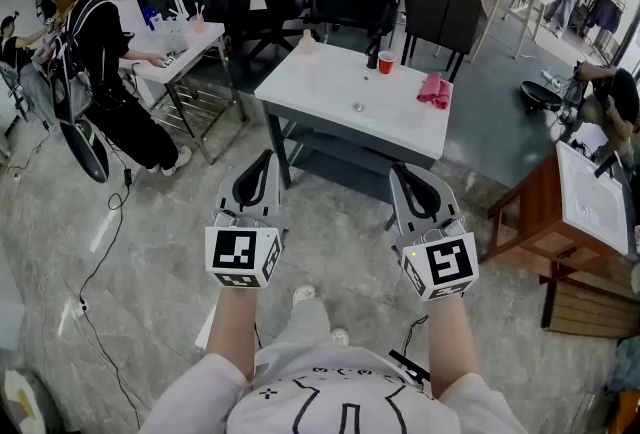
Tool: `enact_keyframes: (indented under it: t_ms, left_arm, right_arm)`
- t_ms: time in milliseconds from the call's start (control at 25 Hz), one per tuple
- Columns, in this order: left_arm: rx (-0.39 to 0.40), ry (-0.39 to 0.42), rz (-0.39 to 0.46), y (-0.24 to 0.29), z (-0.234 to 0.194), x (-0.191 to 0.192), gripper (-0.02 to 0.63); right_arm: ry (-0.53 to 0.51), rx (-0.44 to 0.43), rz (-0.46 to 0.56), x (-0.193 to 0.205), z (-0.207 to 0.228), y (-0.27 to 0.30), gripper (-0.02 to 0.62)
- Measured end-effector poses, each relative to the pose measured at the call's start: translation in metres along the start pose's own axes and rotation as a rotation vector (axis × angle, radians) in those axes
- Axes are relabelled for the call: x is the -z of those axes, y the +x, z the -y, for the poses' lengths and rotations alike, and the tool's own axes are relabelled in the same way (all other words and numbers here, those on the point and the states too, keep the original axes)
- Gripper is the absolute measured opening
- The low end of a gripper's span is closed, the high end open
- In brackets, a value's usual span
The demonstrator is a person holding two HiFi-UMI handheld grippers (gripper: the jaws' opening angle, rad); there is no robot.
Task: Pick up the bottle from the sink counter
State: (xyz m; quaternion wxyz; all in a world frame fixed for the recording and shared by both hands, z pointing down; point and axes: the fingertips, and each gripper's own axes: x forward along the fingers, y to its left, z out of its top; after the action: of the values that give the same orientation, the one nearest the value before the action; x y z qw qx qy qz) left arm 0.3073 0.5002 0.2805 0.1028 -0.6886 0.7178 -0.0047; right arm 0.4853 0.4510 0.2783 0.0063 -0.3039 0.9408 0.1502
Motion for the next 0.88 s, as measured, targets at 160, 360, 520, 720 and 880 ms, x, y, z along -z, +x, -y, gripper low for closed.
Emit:
enact_keyframes:
  t_ms: [160, 360, 520, 720, 880]
  left_arm:
    - [-0.002, -0.011, 0.000, 0.019, -0.006, 0.006, 0.009]
    - [0.009, -0.008, 0.005, 0.046, -0.013, 0.010, 0.009]
    - [0.001, -0.015, 0.004, 0.072, -0.028, 0.019, 0.009]
    - [-0.019, -0.028, -0.002, 0.116, -0.060, 0.037, 0.009]
    - [-0.035, -0.052, -0.009, 0.161, -0.094, 0.049, 0.009]
  right_arm:
    - [0.007, -0.002, 0.000, 0.008, 0.005, 0.015, 0.034]
    - [0.002, -0.004, -0.008, 0.016, 0.018, 0.036, 0.034]
    - [0.012, -0.006, -0.016, 0.027, 0.030, 0.064, 0.034]
    - [0.061, -0.004, 0.014, 0.037, 0.048, 0.115, 0.034]
    - [0.056, -0.017, -0.012, 0.049, 0.062, 0.167, 0.034]
